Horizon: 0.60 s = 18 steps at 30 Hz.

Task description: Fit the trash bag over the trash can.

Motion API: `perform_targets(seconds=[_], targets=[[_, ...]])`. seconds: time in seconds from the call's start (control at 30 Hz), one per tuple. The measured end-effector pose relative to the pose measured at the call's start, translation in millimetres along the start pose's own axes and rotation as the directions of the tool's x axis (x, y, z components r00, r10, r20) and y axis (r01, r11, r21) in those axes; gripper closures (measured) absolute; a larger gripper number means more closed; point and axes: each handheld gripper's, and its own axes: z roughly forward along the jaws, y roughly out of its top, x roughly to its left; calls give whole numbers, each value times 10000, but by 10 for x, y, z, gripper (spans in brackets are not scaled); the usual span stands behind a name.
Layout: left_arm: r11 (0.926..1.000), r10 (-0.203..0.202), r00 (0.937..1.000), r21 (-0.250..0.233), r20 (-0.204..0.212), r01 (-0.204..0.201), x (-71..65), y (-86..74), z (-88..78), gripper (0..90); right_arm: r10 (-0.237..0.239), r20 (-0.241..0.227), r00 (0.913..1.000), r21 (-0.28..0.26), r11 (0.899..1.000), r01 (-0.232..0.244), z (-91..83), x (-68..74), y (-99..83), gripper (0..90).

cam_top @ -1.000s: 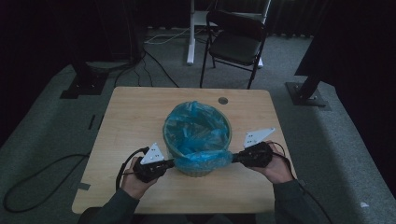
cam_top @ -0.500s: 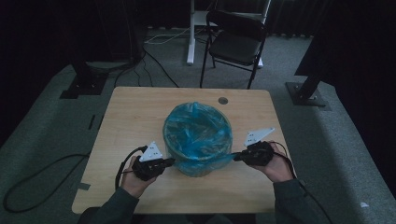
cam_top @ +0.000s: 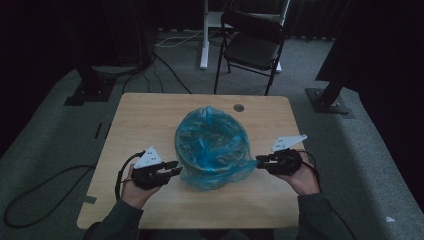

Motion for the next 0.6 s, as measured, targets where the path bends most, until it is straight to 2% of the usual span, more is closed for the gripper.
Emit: perform_targets(seconds=[0.3, 0.5, 0.6], targets=[[9986, -184, 9993, -497, -311, 168, 124, 121, -113, 657, 285, 566, 9980, -629, 9977, -249, -221, -69, 77, 656], [9963, -216, 9981, -847, -569, 168, 208, 240, -166, 645, 423, 909, 9950, -976, 9947, -334, -293, -102, 176, 655], [9946, -232, 9973, -1026, -694, 160, 253, 325, -189, 642, 468, 935, 9945, -1175, 9924, -356, -312, -104, 236, 656]])
